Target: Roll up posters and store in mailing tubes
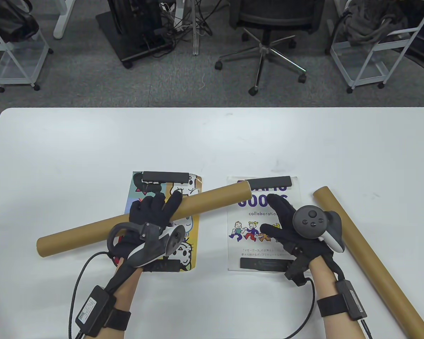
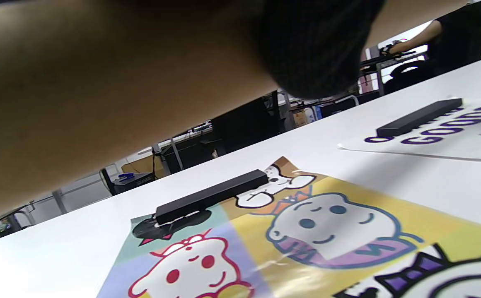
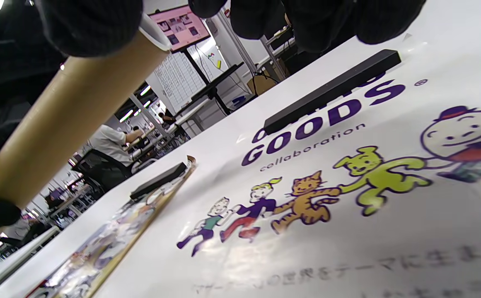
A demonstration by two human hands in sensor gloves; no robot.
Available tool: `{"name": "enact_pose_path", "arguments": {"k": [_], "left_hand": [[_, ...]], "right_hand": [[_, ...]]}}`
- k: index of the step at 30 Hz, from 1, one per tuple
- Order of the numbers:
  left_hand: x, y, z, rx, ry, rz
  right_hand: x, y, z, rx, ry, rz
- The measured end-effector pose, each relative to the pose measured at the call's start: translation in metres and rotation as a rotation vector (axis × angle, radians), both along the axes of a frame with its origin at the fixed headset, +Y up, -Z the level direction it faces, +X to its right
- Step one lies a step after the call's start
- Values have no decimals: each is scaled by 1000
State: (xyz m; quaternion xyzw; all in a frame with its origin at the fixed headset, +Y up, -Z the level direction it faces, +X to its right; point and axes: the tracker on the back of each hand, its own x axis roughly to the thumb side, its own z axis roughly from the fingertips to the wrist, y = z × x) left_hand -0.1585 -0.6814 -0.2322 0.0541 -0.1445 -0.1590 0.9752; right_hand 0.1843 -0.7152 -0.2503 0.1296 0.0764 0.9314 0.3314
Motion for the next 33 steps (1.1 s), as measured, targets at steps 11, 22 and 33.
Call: {"name": "enact_pose_path", "arguments": {"k": [11,22,33], "left_hand": [[25,-6,10,-9,-79,-46],[28,-5,13,51,-126,-28],[24,-4,10,-30,-101,-23]], "right_hand": [[1,1,1,22,-41,-191],[8,2,0,116,-190,-192],[5,-2,-2,-3,-110,-223]]}}
